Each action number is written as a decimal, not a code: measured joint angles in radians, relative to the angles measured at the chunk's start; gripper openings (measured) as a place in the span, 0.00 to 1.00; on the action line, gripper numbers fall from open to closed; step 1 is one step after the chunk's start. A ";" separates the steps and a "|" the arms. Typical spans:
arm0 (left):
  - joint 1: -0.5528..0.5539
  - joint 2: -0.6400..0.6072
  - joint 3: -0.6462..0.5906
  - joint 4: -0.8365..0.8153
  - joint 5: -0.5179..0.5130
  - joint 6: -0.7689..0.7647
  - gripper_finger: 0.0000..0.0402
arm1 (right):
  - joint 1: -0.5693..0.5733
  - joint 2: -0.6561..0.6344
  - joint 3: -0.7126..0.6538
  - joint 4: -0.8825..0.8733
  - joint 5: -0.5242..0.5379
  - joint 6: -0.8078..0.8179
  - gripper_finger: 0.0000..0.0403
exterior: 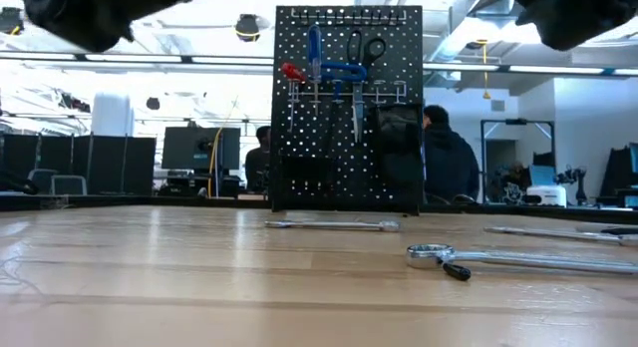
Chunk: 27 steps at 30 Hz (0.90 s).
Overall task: Hang tools onto peg board
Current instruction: Hang the wrench on the pegboard
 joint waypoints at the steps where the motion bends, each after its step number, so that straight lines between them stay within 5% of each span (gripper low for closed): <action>1: 0.000 -0.004 0.012 -0.005 -0.002 -0.005 0.37 | 0.000 0.005 0.009 0.002 -0.007 0.006 0.07; 11: -0.008 -0.004 0.090 -0.075 -0.003 -0.137 0.50 | -0.006 0.139 0.110 0.000 -0.019 0.034 0.07; 27: -0.137 -0.008 0.090 0.038 -0.145 0.054 0.36 | -0.030 0.189 0.135 0.001 -0.048 0.086 0.07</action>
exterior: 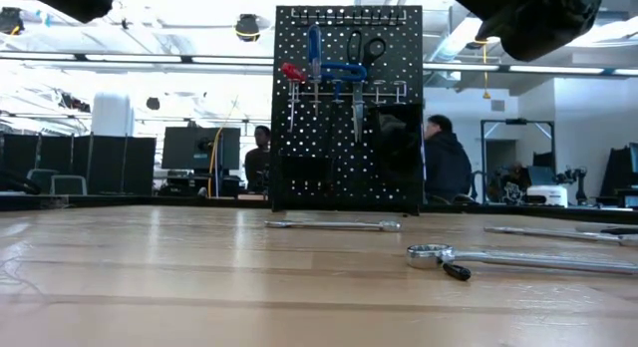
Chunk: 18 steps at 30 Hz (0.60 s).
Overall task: Hang tools onto peg board
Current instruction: Hang the wrench on the pegboard
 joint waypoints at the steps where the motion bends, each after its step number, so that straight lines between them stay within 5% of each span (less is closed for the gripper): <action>1: -0.004 0.000 0.000 0.008 -0.005 0.011 0.34 | 0.000 0.000 0.000 0.000 -0.001 0.000 0.07; 14: -0.017 -0.005 0.000 -0.003 -0.056 0.060 0.03 | -0.002 0.000 0.000 -0.002 0.006 0.007 0.07; 18: -0.017 -0.061 0.000 -0.113 -0.061 0.042 0.01 | -0.002 0.000 0.000 -0.008 0.007 0.020 0.09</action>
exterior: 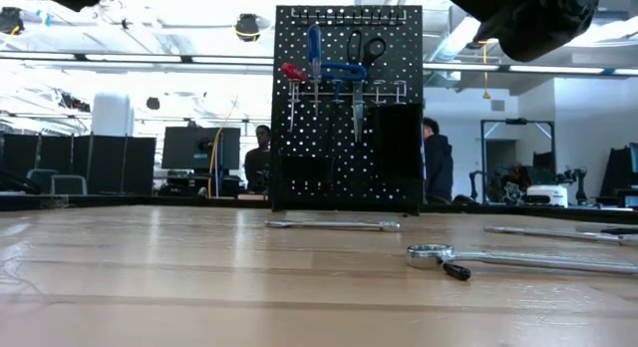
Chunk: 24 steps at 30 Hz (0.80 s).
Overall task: Hang tools onto peg board
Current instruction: Hang the wrench on the pegboard
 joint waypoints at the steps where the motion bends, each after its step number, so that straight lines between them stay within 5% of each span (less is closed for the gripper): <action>1: 0.000 -0.022 0.000 -0.037 -0.002 -0.011 0.01 | -0.001 0.000 0.000 -0.004 0.002 0.011 0.10; 14: 0.007 -0.369 0.114 -0.879 -0.080 -0.282 0.00 | -0.058 -0.012 0.000 -0.235 -0.004 0.064 0.21; 19: 0.018 -0.393 0.198 -1.220 -0.127 -0.438 0.00 | -0.073 -0.070 0.056 -0.558 -0.003 0.060 0.38; 24: 0.057 -0.390 0.245 -1.395 -0.118 -0.555 0.00 | -0.067 -0.087 0.221 -0.988 0.063 0.049 0.54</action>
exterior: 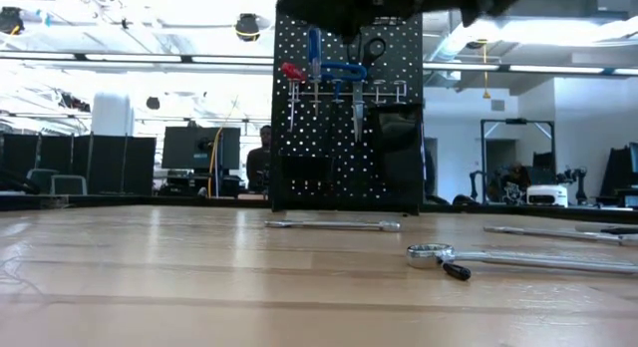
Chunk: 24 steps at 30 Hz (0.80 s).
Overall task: Hang tools onto peg board
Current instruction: Hang the wrench on the pegboard
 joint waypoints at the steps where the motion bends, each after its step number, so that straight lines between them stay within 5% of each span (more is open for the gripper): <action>1: 0.006 0.000 0.005 -0.024 0.007 -0.015 0.00 | 0.003 0.002 0.035 -0.080 0.034 -0.001 0.56; 8: 0.014 0.005 0.028 -0.182 0.061 -0.106 0.00 | 0.017 0.009 0.187 -0.434 0.255 -0.002 0.56; 24: 0.026 0.002 0.030 -0.163 0.089 -0.118 0.00 | 0.021 0.139 0.190 -0.188 0.171 -0.075 0.43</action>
